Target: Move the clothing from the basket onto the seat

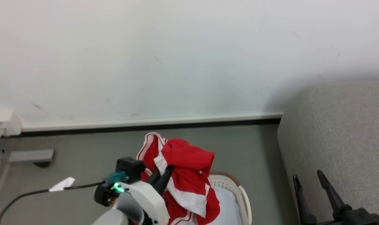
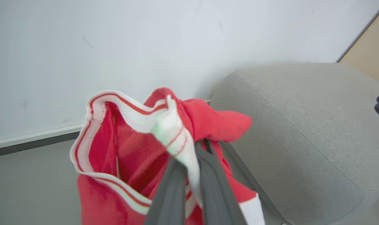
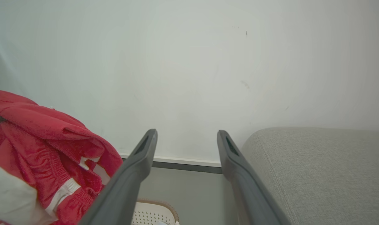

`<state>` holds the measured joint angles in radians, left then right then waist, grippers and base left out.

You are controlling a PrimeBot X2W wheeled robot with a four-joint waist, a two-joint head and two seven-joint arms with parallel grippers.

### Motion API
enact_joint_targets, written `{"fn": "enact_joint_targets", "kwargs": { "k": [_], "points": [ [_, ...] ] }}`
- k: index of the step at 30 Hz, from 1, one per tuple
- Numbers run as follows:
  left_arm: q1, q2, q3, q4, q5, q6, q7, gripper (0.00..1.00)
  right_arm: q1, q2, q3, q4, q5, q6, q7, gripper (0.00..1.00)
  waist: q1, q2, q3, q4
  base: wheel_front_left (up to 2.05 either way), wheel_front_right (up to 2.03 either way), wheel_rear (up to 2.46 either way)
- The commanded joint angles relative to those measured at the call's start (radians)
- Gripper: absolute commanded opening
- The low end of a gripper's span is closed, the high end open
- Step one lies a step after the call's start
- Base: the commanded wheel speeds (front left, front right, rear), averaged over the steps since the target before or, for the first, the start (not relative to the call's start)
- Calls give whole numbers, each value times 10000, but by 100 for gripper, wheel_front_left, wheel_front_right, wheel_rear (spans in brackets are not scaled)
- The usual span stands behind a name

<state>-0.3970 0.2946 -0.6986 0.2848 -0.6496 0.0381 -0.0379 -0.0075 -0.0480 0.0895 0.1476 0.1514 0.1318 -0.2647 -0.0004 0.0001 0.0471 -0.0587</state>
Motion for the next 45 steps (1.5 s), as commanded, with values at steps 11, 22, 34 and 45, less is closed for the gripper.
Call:
{"fn": "enact_joint_targets", "kwargs": {
  "k": [11,22,34,45],
  "points": [
    [1007,1267,611,-3236,-369,1134,1094,0,536,-39,219,0,168,-21,4,100,4,-1,-953,-123,0,0,0],
    [1097,1235,782,-3911,-529,1531,1193,0,-62,-39,1565,-31,-509,-21,4,100,4,-1,-847,-148,0,0,0],
    [523,677,553,-3663,-460,1503,1110,0,-1547,-181,4453,430,-752,-21,66,100,4,-1,-835,-167,0,0,0],
    [180,98,-112,-3807,-234,1375,1308,0,-2866,-72,5225,1802,-822,-21,156,100,4,-1,-823,-92,0,0,0]
  ]
}}
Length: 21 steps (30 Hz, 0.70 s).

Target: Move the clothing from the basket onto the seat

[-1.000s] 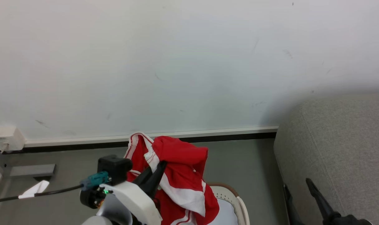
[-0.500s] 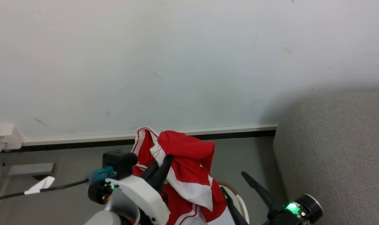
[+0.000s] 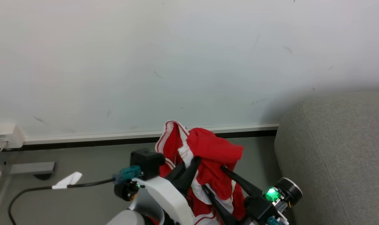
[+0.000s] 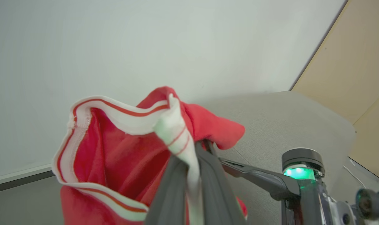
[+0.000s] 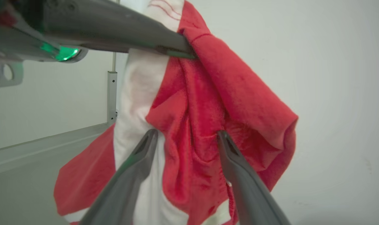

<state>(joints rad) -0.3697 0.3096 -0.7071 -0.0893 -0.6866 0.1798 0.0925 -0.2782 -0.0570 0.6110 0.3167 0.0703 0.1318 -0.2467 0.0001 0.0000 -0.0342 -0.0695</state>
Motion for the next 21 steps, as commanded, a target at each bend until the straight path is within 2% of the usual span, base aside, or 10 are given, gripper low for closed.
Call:
{"fn": "enact_joint_targets", "kwargs": {
  "k": [1,8,13,14,16,21],
  "points": [
    [-107,-84,-76,-68,149,-52,14,0,-266,30,63,271,-56,-21,-37,100,-1,0,-18,27,0,0,0],
    [-212,-406,-475,-175,119,-169,173,0,-821,53,255,1256,330,-21,-75,100,-1,0,-68,111,0,0,0],
    [-178,-645,-750,-341,28,-237,312,0,-1159,61,563,1753,1178,-21,-86,100,-1,0,-102,184,0,0,0],
    [-181,-673,-793,-339,14,-248,341,0,-1230,66,698,1823,1413,-21,-89,75,-1,0,-104,201,0,0,0],
    [-192,-704,-850,-266,-23,-260,347,0,-1371,64,945,1883,1878,-21,-97,0,-1,0,-105,226,0,0,0],
    [-272,-716,-790,125,-136,-321,296,0,-1670,62,1510,2100,2748,-21,-132,0,-1,0,-90,203,0,0,0]
  ]
}}
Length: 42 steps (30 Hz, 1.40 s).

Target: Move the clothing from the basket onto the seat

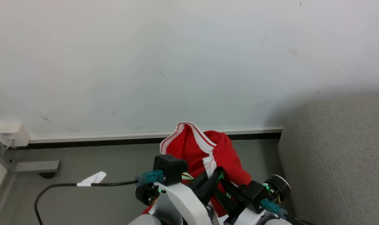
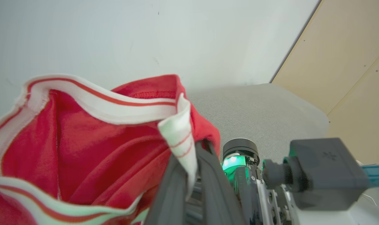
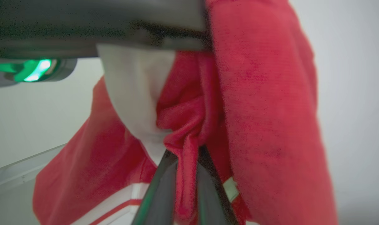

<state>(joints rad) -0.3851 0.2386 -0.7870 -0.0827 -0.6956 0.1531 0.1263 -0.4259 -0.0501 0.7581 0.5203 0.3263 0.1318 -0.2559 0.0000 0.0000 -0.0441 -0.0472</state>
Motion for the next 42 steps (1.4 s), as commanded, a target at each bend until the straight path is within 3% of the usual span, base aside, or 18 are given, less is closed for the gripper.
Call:
{"fn": "enact_joint_targets", "kwargs": {
  "k": [1,16,19,20,21,42],
  "points": [
    [-118,-7,9,60,-46,-55,-42,0,-193,-7,39,64,188,-21,-40,0,0,0,9,-19,0,0,0],
    [-189,-46,274,1341,-150,-75,-594,1,-344,-6,-60,401,438,-21,-128,0,0,0,198,-503,0,0,0],
    [-191,-86,287,1482,-78,-31,-726,56,-291,-7,-166,346,358,-21,-108,0,0,0,219,-541,0,0,0],
    [-185,-109,296,1513,-64,-25,-762,93,-285,-7,-221,321,337,-21,-109,0,0,0,227,-542,0,0,0],
    [-183,-124,294,1549,-45,-13,-826,100,-279,-5,-265,301,323,-21,-109,0,0,0,234,-538,0,0,0],
    [163,138,352,1710,128,116,-1448,100,-303,-101,-1135,199,-105,-21,-107,0,0,0,313,-173,0,0,0]
  ]
}}
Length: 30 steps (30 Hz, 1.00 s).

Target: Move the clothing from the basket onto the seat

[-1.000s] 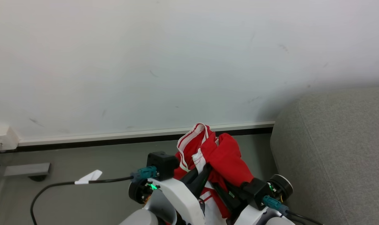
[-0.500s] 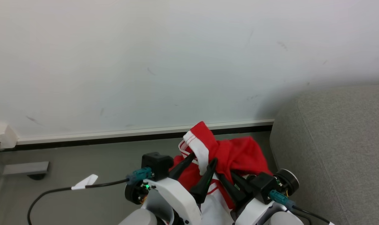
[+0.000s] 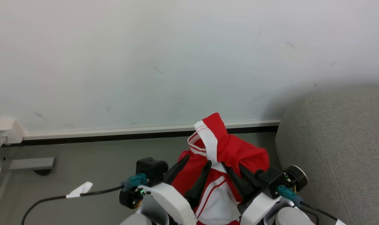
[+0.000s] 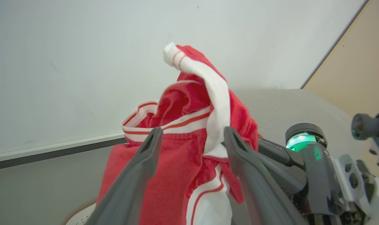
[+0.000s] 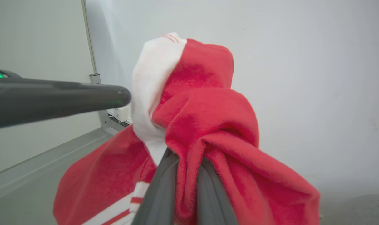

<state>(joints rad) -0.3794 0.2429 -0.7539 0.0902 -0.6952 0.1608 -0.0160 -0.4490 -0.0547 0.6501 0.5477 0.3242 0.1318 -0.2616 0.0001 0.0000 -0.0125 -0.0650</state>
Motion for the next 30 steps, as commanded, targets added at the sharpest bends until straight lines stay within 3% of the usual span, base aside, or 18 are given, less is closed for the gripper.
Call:
{"fn": "enact_joint_targets", "kwargs": {
  "k": [1,15,30],
  "points": [
    [157,128,36,-33,128,52,-59,100,-47,-81,-98,-91,-78,-21,-50,0,-1,0,-7,10,0,0,0],
    [384,414,103,-59,121,225,-218,100,210,-656,-1036,-513,-275,-21,-45,0,-1,0,-15,-389,0,0,0],
    [357,313,-78,-110,113,159,-335,100,370,-1121,-1642,-1094,-442,-21,45,0,-1,0,-44,-1627,0,0,0]
  ]
}}
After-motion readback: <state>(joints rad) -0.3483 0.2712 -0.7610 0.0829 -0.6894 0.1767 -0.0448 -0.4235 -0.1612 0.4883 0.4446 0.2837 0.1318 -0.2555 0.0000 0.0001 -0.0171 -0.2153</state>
